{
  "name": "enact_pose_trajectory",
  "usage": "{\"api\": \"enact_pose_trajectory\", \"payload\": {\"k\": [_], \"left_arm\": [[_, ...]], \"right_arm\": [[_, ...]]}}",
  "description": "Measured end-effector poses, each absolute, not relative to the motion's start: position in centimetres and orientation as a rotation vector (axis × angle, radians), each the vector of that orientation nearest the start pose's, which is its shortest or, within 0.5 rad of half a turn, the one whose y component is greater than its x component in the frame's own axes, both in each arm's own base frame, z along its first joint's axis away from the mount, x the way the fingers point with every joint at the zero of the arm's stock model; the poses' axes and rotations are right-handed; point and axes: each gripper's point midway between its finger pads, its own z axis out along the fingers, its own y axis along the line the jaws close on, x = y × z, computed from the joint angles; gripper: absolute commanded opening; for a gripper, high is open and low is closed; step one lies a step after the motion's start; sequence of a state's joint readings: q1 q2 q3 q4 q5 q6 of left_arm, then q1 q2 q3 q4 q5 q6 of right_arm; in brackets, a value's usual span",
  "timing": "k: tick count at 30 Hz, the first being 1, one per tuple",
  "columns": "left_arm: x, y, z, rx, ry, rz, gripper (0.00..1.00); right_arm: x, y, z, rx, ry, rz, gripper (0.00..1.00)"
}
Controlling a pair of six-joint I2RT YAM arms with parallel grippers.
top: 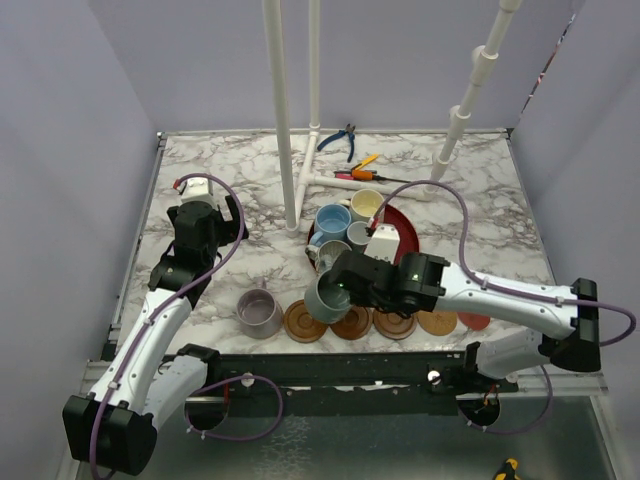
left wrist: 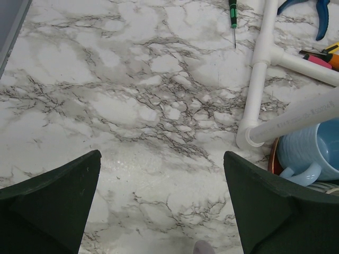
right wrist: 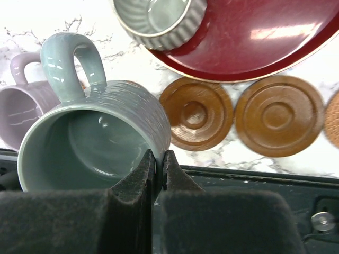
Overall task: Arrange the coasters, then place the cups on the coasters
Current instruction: Pick up the cup from the tray, then place the cup on the coaster.
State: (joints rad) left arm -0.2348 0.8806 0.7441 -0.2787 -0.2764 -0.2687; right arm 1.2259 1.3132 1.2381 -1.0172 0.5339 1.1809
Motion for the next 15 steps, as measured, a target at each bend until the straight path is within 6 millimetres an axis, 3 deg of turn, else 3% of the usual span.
{"api": "enact_pose_trajectory", "payload": {"k": [5, 15], "left_arm": [[31.1, -3.6, 21.1, -0.212, 1.947, -0.058, 0.99], [31.0, -3.6, 21.2, -0.212, 1.941, -0.061, 0.99]], "right_arm": [[15.0, 29.3, 17.3, 0.124, 2.496, 0.286, 0.0], [14.9, 32.0, 14.1, 0.105, 2.546, 0.173, 0.0]]}}
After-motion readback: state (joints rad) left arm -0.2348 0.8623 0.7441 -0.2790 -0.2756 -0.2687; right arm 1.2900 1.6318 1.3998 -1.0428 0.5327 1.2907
